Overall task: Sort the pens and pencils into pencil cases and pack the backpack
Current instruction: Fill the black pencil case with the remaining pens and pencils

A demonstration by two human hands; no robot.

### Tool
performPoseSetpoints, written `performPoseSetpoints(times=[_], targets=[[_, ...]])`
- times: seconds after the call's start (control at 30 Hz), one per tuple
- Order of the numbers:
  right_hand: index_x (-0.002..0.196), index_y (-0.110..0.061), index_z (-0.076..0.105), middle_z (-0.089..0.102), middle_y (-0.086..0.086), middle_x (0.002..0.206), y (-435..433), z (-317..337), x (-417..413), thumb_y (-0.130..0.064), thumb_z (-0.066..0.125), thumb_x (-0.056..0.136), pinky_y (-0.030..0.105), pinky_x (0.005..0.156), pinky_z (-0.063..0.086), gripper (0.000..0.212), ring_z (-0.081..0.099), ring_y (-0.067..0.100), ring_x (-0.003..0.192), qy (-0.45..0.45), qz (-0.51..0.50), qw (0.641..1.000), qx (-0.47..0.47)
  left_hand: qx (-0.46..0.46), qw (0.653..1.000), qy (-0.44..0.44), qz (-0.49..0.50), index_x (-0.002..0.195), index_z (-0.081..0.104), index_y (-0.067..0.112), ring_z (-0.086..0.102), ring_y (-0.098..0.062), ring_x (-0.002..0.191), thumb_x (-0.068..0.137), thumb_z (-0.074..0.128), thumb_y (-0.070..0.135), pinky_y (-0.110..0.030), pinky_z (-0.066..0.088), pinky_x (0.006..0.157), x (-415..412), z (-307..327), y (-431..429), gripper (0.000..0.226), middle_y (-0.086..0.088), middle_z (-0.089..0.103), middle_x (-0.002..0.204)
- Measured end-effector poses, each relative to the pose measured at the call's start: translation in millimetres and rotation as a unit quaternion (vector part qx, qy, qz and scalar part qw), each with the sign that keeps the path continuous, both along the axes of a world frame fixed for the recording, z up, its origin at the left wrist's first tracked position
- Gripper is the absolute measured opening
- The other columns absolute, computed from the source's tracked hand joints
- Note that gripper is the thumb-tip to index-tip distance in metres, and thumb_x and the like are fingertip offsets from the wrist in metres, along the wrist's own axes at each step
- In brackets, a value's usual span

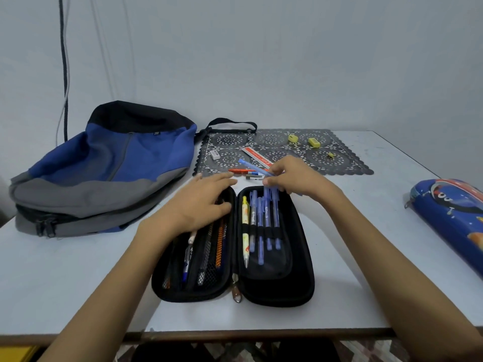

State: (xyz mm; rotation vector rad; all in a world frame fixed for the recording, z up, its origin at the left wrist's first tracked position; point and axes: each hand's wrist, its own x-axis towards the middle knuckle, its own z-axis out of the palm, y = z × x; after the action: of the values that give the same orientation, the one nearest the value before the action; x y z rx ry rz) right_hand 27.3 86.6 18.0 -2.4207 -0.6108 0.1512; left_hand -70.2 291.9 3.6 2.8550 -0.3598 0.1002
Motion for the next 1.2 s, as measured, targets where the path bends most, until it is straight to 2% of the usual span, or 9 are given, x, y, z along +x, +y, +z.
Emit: performPoseSetpoints(times=[0.07,0.17,0.33,0.53,0.6,0.73,0.87,1.0,1.2], targets=[[0.083,-0.007,0.067,0.054,0.005,0.059,-2,-3,6,-0.017,0.068,0.089,0.022,0.047,0.042,0.011,0.050,0.017,0.050,0.013,-0.022,0.999,0.038,-0.023,0.999,-0.015,-0.044,0.146,0.040,0.018,0.037,-0.018,0.138,0.097,0.050,0.023,-0.035,0.029,0.113,11,6,-20,0.051,0.000,0.039,0.152],[0.088,-0.004,0.065,0.054,0.008,0.058,-10,-9,13,-0.009,0.067,0.088,0.021,0.042,0.040,0.006,0.049,0.013,0.041,0.036,-0.064,0.993,0.087,0.029,0.996,-0.007,-0.080,0.140,0.046,0.014,0.046,-0.025,0.128,0.098,0.041,0.017,-0.040,0.039,0.102,32,5,-49,0.043,-0.006,0.050,0.139],[0.087,0.000,0.056,0.050,0.014,0.059,-26,-13,19,-0.002,0.060,0.092,0.025,0.042,0.038,0.006,0.042,0.015,0.036,0.207,-0.053,0.962,0.168,0.073,0.993,-0.020,-0.088,0.134,0.052,0.014,0.051,-0.028,0.120,0.098,0.043,0.018,-0.037,0.040,0.097,53,3,-63,0.038,-0.010,0.055,0.129],[0.087,0.000,0.060,0.050,0.011,0.062,-36,-14,25,-0.004,0.058,0.094,0.024,0.047,0.040,0.008,0.042,0.016,0.045,0.307,0.005,0.931,0.198,0.041,0.997,-0.007,-0.073,0.130,0.054,0.015,0.055,-0.027,0.112,0.096,0.043,0.010,-0.041,0.044,0.093,57,1,-62,0.036,-0.009,0.061,0.120],[0.089,0.000,0.061,0.050,0.010,0.063,-38,-15,26,0.000,0.057,0.093,0.023,0.047,0.041,0.007,0.044,0.015,0.046,0.314,0.020,0.929,0.195,0.019,0.997,0.012,-0.074,0.130,0.055,0.015,0.058,-0.027,0.105,0.095,0.045,0.008,-0.042,0.046,0.091,54,1,-63,0.037,-0.009,0.065,0.113],[0.097,0.005,0.063,0.057,0.008,0.065,-39,-16,27,0.007,0.064,0.086,0.025,0.048,0.041,0.011,0.045,0.014,0.045,0.294,0.042,0.937,0.186,-0.014,0.997,0.034,-0.064,0.123,0.062,0.009,0.063,-0.021,0.104,0.091,0.048,-0.003,-0.031,0.046,0.093,52,4,-56,0.037,-0.008,0.070,0.110],[0.089,0.004,0.066,0.060,0.009,0.063,-36,-12,26,0.008,0.070,0.080,0.024,0.047,0.042,0.011,0.047,0.016,0.047,0.214,0.031,0.963,0.162,0.048,0.998,0.008,-0.040,0.120,0.065,0.012,0.062,-0.023,0.106,0.090,0.049,0.002,-0.037,0.048,0.093,52,6,-51,0.035,-0.005,0.069,0.113],[0.089,0.005,0.071,0.062,0.015,0.072,-30,-11,21,0.009,0.070,0.079,0.024,0.049,0.044,0.010,0.048,0.019,0.053,0.174,0.032,0.978,0.112,0.090,0.995,0.010,-0.037,0.116,0.068,0.018,0.061,-0.027,0.105,0.086,0.050,0.001,-0.042,0.050,0.090,57,5,-53,0.039,-0.007,0.068,0.112],[0.091,0.004,0.074,0.067,0.008,0.068,-31,-6,20,0.008,0.070,0.079,0.023,0.049,0.041,0.014,0.048,0.016,0.051,0.179,0.059,0.980,0.068,0.035,0.997,0.059,-0.036,0.111,0.070,0.014,0.065,-0.019,0.102,0.085,0.048,-0.004,-0.031,0.049,0.094,57,18,-57,0.039,-0.005,0.072,0.105]])
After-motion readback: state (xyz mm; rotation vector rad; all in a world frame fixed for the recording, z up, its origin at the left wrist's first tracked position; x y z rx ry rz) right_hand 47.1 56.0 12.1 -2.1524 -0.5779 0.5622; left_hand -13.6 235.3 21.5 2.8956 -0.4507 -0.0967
